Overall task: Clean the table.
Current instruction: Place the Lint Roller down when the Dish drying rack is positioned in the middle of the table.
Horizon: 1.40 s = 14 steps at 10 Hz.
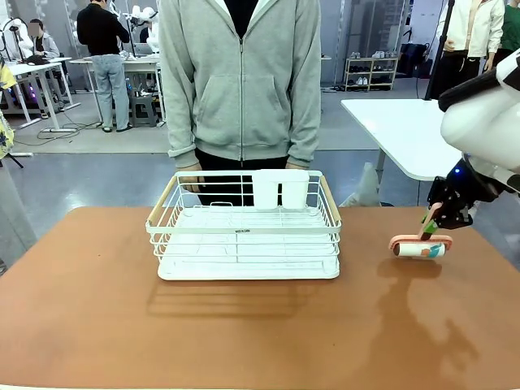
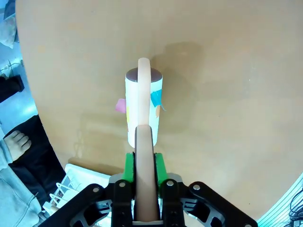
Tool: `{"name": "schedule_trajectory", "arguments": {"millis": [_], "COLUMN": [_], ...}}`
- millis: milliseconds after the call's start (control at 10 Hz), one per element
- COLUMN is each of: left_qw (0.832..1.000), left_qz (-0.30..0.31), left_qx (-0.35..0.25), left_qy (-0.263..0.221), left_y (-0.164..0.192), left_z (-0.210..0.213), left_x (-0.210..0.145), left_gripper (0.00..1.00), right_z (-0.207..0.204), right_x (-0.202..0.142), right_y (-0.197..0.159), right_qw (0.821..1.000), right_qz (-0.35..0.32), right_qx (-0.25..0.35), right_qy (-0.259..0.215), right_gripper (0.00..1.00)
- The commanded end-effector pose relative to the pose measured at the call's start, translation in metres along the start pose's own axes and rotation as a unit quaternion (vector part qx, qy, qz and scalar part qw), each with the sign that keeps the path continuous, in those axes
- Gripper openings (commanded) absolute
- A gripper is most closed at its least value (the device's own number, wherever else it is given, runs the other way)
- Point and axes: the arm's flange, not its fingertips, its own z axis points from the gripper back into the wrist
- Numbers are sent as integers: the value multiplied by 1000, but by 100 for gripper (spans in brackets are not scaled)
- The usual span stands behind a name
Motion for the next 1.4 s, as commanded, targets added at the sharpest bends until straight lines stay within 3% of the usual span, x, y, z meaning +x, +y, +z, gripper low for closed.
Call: {"name": "schedule_trajectory", "arguments": {"millis": [0,300,400,500,600,800,900,1000,1300], "left_qw": [1000,1000,1000,1000,1000,1000,1000,1000,1000], "left_qz": [-2,-2,-2,-2,-2,-2,-2,-2,-2], "left_qx": [-1,-1,-1,-1,-1,-1,-1,-1,-1], "left_qy": [0,0,0,0,0,0,0,0,0], "left_y": [-1,-1,-1,-1,-1,-1,-1,-1,-1], "left_z": [3,3,3,3,3,3,3,3,3], "left_x": [-1,-1,-1,-1,-1,-1,-1,-1,-1], "left_gripper": [100,100,100,100,100,100,100,100,100], "right_z": [-13,-17,-13,-8,-2,14,26,37,60], "right_x": [2,6,6,4,2,-6,-12,-18,-30], "right_y": [-14,-21,-22,-22,-23,-29,-32,-37,-44], "right_qw": [1000,1000,1000,1000,1000,998,997,995,991], "right_qz": [22,18,20,23,16,4,6,8,24], "right_qx": [16,-1,0,-1,-10,-55,-72,-96,-127], "right_qy": [4,10,8,2,-6,-8,-8,-11,-26], "right_gripper": [22,22,56,69,100,100,92,100,100]}}
